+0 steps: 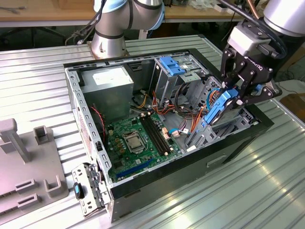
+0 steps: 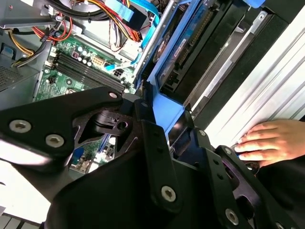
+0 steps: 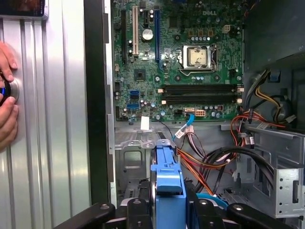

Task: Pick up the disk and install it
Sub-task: 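Insert the disk into the insertion slot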

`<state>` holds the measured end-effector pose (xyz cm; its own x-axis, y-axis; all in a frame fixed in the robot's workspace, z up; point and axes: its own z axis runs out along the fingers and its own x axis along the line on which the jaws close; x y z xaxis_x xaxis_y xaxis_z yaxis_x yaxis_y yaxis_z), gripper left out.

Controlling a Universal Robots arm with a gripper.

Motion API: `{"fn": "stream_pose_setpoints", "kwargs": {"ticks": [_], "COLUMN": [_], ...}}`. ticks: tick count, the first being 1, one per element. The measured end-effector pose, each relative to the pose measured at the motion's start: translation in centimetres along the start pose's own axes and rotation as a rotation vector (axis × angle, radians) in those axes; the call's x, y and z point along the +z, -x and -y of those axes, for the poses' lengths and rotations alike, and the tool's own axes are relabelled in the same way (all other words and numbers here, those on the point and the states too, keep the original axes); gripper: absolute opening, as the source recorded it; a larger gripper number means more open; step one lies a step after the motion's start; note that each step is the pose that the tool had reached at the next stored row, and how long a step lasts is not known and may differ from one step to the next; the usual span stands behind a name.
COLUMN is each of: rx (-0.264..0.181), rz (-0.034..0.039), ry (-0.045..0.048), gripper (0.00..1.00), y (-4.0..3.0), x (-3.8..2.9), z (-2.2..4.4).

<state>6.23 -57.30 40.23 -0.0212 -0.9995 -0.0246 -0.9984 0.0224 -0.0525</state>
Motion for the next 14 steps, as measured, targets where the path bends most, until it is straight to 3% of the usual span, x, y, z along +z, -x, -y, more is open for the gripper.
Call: {"fn": "stream_pose_setpoints", "kwargs": {"ticks": [14], "rx": [0.0], "rz": [-0.0003], "ry": [0.0], "gripper": [0.37], "y": [-0.28], "x": [1.96], "z": [-0.1]}}
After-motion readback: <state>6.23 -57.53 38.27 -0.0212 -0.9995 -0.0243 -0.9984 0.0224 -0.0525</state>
